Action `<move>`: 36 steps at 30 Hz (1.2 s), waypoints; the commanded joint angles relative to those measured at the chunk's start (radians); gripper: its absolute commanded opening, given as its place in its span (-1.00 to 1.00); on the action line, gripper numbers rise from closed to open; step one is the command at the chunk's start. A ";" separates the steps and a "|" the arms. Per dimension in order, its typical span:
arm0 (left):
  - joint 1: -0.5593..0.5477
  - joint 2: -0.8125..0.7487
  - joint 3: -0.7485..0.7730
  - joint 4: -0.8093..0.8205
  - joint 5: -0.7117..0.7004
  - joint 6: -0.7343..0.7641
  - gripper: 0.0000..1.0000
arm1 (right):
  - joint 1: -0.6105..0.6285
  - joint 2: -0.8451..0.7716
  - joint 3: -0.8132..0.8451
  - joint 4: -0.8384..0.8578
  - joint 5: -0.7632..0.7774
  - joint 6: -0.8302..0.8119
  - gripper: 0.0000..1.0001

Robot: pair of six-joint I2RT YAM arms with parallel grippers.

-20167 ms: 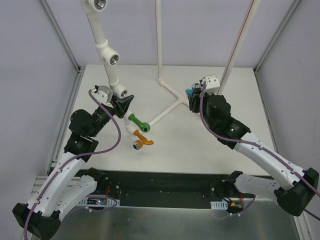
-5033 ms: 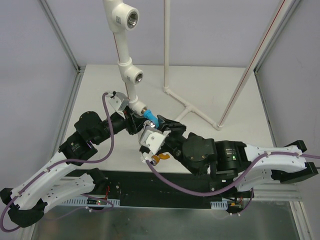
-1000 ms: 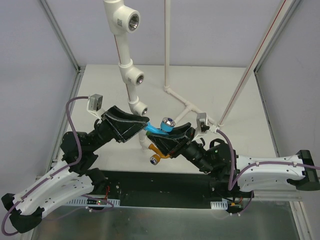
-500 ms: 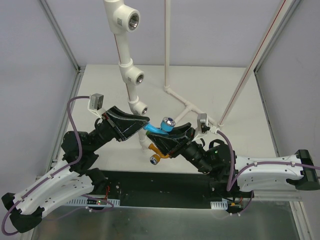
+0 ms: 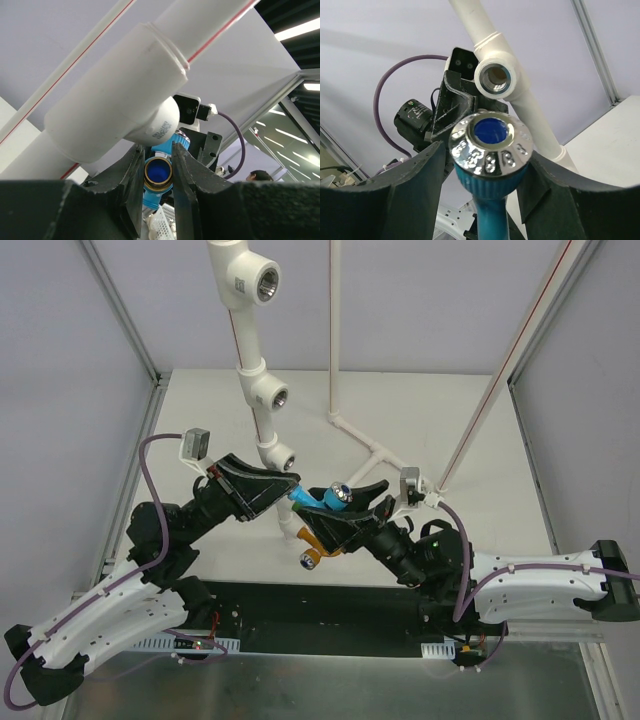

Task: Install the water faucets
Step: Adjust the water faucet.

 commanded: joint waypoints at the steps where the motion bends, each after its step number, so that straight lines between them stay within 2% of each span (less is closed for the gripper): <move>1: -0.008 -0.014 -0.008 0.070 -0.057 -0.020 -1.00 | -0.002 -0.016 0.012 0.099 -0.005 -0.008 0.22; 9: -0.010 -0.049 -0.022 0.093 -0.199 -0.084 -1.00 | -0.002 -0.001 0.014 0.082 0.005 -0.103 0.26; 15: -0.008 -0.032 -0.009 0.092 -0.213 -0.096 -1.00 | 0.000 0.026 0.035 0.088 0.014 -0.134 0.30; 36: -0.010 -0.009 -0.002 0.096 -0.196 -0.128 -1.00 | -0.003 0.125 0.103 0.208 0.032 -0.181 0.25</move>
